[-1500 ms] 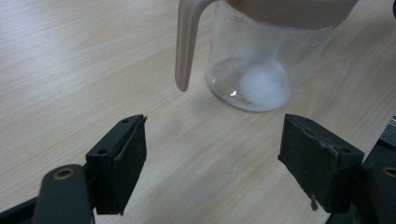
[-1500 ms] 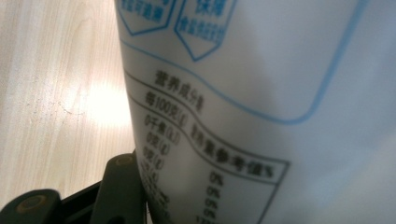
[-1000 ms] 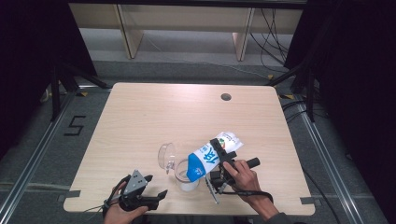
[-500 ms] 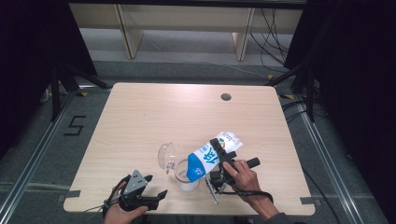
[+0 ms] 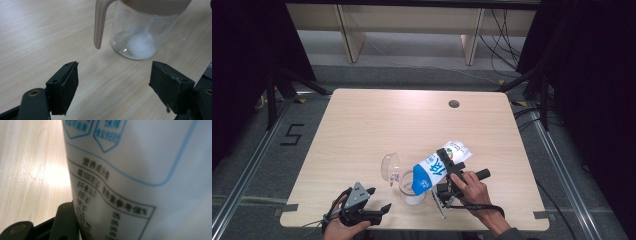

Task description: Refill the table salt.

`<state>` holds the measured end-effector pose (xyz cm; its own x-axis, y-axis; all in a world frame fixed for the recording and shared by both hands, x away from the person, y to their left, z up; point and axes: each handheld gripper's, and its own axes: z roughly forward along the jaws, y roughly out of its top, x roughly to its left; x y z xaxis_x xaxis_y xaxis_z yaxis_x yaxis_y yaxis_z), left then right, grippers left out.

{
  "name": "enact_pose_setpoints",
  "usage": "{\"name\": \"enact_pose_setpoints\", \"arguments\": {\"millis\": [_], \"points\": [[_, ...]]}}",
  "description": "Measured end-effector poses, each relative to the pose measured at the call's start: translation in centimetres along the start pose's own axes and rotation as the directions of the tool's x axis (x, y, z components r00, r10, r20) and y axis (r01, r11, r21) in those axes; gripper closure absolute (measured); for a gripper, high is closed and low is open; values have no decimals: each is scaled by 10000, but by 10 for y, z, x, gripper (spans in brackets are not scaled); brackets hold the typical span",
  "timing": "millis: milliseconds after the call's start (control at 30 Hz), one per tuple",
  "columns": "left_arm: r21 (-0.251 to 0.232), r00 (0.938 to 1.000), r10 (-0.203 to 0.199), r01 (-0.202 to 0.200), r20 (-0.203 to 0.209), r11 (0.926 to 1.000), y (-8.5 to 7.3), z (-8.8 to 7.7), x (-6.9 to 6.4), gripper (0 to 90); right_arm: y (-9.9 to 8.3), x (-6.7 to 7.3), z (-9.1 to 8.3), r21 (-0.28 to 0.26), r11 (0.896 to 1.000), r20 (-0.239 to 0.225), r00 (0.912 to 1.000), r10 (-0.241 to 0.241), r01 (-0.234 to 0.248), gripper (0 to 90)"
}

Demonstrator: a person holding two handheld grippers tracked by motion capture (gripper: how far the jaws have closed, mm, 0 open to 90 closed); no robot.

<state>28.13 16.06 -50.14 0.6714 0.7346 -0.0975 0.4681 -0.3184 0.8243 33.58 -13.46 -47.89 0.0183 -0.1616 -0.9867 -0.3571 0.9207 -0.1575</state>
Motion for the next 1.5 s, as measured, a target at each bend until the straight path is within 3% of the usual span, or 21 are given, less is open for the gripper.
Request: {"name": "enact_pose_setpoints", "arguments": {"millis": [33,100,167,333,400,867,900,967,1000,1067,1100,1200,1433,1500], "points": [[0,10000,3,-3,1,10000,0,0,0,226,0,-2,0,-101,9997,64,9997,-240,241,505],[-9,10000,7,-7,-2,10000,0,0,0,226,0,-1,1,-171,9998,50,9999,-118,119,505],[-18,10000,-1,1,-2,10000,0,0,0,226,-1,-2,1,-255,9987,17,9991,-430,430,505],[-14,10000,-2,2,-4,10000,0,0,0,226,0,-1,1,-181,9998,98,9999,-121,123,506],[-14,10000,-12,12,-7,10000,0,0,0,226,-1,-3,1,-276,9986,23,9989,-461,461,507],[4,10000,9,-9,-20,10000,0,0,0,226,-1,-3,1,-231,9984,108,9986,-511,514,509],[-14,10000,-1,1,-2,10000,0,0,0,226,-1,-2,1,-209,9986,100,9988,-482,484,509],[3,10000,7,-7,-4,10000,0,0,0,226,-1,4,-1,153,9993,-18,9995,327,-326,510],[18,10000,3,-3,3,10000,0,0,0,226,-1,1,-1,43,10000,47,10000,29,-29,509],[11,10000,7,-7,3,10000,0,0,0,226,-2,1,-1,0,10000,62,10000,-50,50,509],[8,10000,2,-2,2,10000,0,0,0,226,-1,3,-1,112,9992,36,9993,382,-382,509],[13,10000,7,-7,5,10000,0,0,0,226,-1,5,-2,175,9986,24,9987,502,-502,510],[-56,10000,4,-4,20,10000,0,1,0,226,-2,3,-1,-48,9998,159,9997,209,-209,513],[-55,10000,11,-11,14,10000,0,1,0,226,-2,1,1,-377,9989,505,9984,-243,262,513]]}}
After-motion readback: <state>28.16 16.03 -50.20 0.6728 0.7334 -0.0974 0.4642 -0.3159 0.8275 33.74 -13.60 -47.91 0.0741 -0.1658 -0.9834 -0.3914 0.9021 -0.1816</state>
